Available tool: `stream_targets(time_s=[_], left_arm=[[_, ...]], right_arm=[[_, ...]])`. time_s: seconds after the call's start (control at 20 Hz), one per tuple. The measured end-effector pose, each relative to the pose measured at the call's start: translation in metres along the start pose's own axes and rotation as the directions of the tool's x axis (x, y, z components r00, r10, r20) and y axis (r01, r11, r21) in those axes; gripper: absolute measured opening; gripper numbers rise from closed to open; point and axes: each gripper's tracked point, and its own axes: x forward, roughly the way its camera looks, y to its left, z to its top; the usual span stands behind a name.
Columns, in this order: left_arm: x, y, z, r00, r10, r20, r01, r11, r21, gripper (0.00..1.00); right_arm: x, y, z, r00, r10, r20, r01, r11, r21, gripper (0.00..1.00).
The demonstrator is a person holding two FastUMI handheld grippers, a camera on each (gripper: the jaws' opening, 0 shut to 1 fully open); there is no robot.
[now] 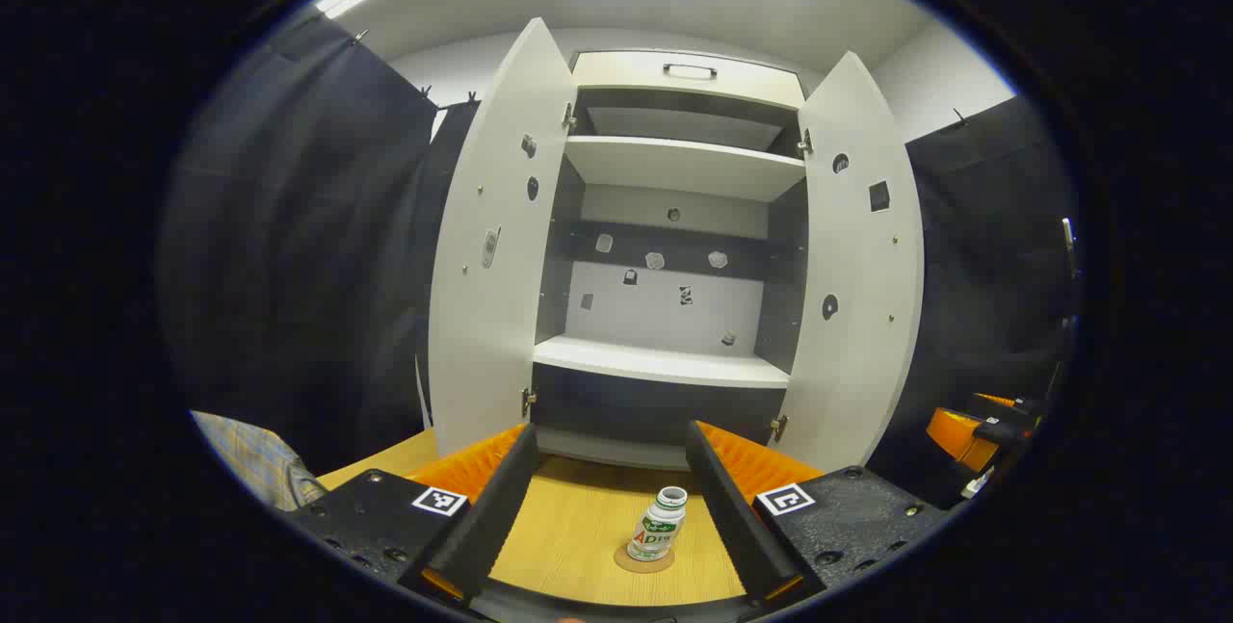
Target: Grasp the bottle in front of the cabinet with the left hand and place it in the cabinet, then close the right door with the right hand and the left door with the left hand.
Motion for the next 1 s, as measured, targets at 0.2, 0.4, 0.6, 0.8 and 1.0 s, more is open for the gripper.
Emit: stream_targets(time_s=[0.2,0.4,0.6,0.8,1.0], left_arm=[[0.006,-0.005,0.001,1.000,-0.031,0.000,0.031,0.999,-0.027,0.94],[0.011,-0.004,0.002,0.999,-0.044,0.009,0.044,0.999,-0.030,0.91],[0.017,-0.005,0.004,0.998,-0.064,0.015,0.064,0.998,-0.029,0.94],[0.020,-0.008,0.003,0.997,-0.080,0.015,0.081,0.996,-0.030,0.94],[0.022,-0.010,0.002,0.995,-0.096,0.010,0.096,0.995,-0.022,0.94]], right_arm=[[0.001,0.008,0.002,1.000,-0.013,0.005,0.013,1.000,-0.008,0.97],[0.005,0.016,0.000,1.000,-0.030,-0.008,0.030,1.000,0.008,0.97],[0.008,0.017,0.002,0.998,-0.058,-0.005,0.058,0.998,0.009,0.97],[0.013,0.017,0.001,0.997,-0.074,-0.009,0.074,0.997,0.011,0.97],[0.016,0.017,0.000,0.996,-0.087,-0.013,0.087,0.996,0.012,0.97]])
